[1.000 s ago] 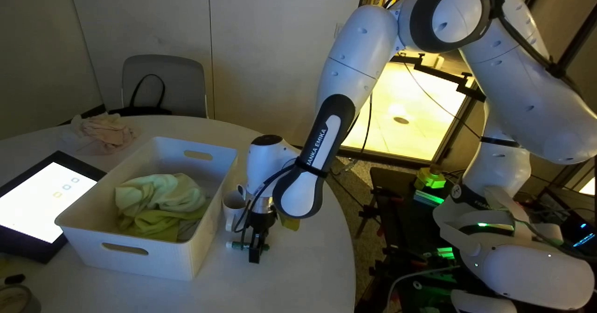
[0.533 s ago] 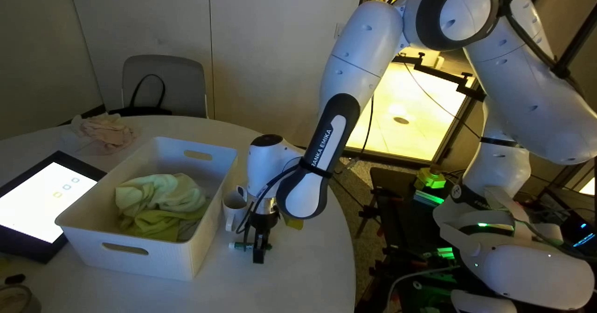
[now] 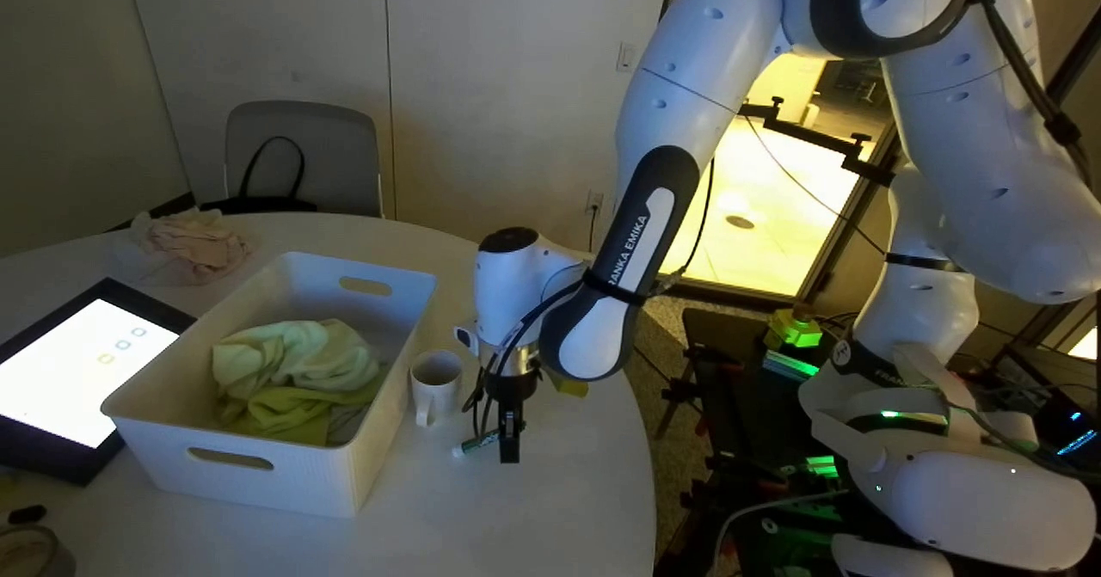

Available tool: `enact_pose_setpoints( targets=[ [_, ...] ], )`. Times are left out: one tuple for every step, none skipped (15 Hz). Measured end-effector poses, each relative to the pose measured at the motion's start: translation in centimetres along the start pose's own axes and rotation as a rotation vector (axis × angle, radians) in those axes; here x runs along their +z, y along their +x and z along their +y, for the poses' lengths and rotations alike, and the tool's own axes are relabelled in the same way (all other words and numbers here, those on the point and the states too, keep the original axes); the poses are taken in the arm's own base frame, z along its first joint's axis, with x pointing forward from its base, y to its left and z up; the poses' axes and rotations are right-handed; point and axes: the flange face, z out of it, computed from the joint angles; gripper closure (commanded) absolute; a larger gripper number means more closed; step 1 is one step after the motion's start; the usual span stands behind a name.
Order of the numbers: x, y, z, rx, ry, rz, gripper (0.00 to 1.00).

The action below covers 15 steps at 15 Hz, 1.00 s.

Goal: Put the towels in the basket and the smaller objects into the white mug

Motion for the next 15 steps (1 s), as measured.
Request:
enact_pose_setpoints(
  targets=[
    [-0.3, -0.5, 0.4, 0.000, -0.007, -0.008, 0.99],
    [-0.5, -1.0, 0.8, -0.001, -0.014, -0.013, 0.99],
    [-0.8, -1.4, 1.1, -0.003, -0.021, -0.017, 0.99],
    [-1.1, -1.8, 1.4, -0.006, -0.028, -0.020, 1.00],
    [-1.3, -2.1, 1.7, -0.009, -0.033, -0.024, 0.99],
    [-1.6, -2.3, 1.9, -0.011, -0.039, -0.027, 1.00],
    [-1.8, -2.5, 2.1, -0.013, -0.044, -0.030, 1.00],
    [-2.1, -2.7, 2.2, -0.013, -0.047, -0.029, 1.00],
    [-2.3, -2.8, 2.4, -0.013, -0.050, -0.028, 0.99],
    [-2.5, -2.9, 2.4, -0.013, -0.052, -0.027, 0.99],
    [-2.7, -3.0, 2.5, -0.013, -0.053, -0.026, 0.99],
    [-2.9, -3.0, 2.5, -0.013, -0.053, -0.025, 1.00],
    [-3.0, -3.1, 2.5, -0.013, -0.054, -0.023, 0.99],
    [-3.2, -3.1, 2.5, -0.013, -0.054, -0.022, 1.00],
    [-3.3, -3.1, 2.6, -0.012, -0.055, -0.020, 0.99]
  ],
)
